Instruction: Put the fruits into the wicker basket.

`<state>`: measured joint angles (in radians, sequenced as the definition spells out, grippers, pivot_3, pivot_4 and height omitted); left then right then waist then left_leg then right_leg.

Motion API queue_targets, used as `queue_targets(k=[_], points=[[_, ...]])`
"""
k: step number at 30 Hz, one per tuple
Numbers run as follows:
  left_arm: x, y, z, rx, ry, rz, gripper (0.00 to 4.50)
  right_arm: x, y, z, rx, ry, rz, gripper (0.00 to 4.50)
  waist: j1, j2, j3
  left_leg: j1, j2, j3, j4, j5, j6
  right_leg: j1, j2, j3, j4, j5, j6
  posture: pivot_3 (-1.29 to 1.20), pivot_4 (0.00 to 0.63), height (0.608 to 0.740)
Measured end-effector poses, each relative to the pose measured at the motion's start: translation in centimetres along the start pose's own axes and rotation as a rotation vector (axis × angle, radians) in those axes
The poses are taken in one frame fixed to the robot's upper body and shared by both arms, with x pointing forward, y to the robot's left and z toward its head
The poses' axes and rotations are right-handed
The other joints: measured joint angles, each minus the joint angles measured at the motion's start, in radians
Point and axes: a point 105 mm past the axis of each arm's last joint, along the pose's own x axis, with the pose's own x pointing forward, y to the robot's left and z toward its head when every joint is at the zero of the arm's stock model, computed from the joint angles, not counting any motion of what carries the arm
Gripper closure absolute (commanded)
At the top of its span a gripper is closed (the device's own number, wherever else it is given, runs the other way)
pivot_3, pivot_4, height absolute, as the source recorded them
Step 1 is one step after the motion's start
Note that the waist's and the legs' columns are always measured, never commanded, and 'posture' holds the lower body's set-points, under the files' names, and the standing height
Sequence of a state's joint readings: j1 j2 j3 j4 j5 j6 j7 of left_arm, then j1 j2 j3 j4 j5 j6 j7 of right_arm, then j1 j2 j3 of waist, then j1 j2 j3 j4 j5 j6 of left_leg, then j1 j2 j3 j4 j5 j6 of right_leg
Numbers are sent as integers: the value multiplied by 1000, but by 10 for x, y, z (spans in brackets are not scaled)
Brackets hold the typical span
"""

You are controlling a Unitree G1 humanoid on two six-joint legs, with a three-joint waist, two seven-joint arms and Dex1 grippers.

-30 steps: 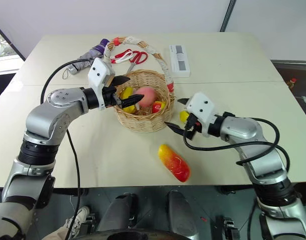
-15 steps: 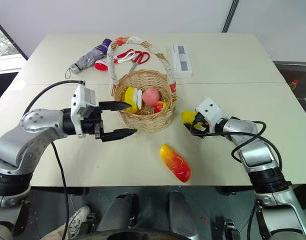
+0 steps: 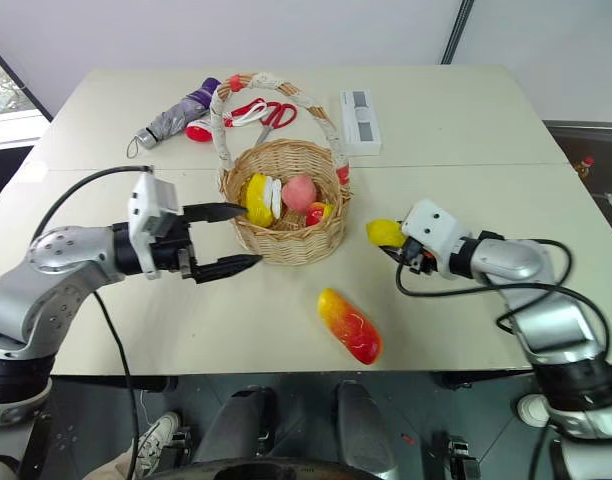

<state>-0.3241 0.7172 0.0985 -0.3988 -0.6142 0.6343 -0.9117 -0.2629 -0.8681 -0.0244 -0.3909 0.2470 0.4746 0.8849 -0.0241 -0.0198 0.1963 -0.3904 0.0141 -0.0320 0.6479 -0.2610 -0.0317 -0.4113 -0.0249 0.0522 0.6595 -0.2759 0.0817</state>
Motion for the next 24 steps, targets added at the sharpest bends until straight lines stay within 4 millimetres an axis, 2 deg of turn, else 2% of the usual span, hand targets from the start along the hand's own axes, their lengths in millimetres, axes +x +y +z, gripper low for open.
queue_targets(k=[2,5,10,12,15,18,21,24], points=[[-8,8,-4,-21,-10,41,0,0,10,27,-30,-82,62,2658,-3,0,0,1,1,0,0,0,0,1,0,0,0,0,0,0,150,740],[-17,12,-10,-37,-6,75,0,15,13,69,-89,-213,74,2658,-17,0,0,1,1,0,1,0,0,1,0,0,0,0,-1,0,150,740],[-19,14,-8,-35,-23,104,0,69,17,107,-59,-315,33,2658,-20,-1,0,-1,0,0,0,0,-1,-2,-1,0,2,0,-1,0,150,740],[-17,12,-7,-34,-39,118,0,87,13,114,-36,-300,4,2658,-15,-1,0,-3,-1,-1,0,1,-1,-4,-2,0,3,0,-1,0,150,740],[-14,8,-3,-24,-58,130,0,97,11,112,-26,-267,-2,1453,0,-1,-1,-4,-2,-2,0,0,-1,-5,-4,0,2,1,-1,0,150,740],[-11,6,1,-16,-86,141,0,104,11,108,-20,-244,0,10,6,-1,-1,-4,-2,-2,0,0,-1,-5,-4,0,2,1,-1,0,150,740],[-8,4,4,-22,-106,141,0,100,12,111,-37,-265,11,10,6,-1,-1,-4,-2,-2,0,0,-1,-6,-4,0,3,1,-1,0,150,740],[-6,1,4,-28,-114,132,0,75,10,116,-41,-323,40,10,7,-1,0,-5,-2,-2,0,0,-1,-5,-4,0,3,1,-1,0,150,740]])
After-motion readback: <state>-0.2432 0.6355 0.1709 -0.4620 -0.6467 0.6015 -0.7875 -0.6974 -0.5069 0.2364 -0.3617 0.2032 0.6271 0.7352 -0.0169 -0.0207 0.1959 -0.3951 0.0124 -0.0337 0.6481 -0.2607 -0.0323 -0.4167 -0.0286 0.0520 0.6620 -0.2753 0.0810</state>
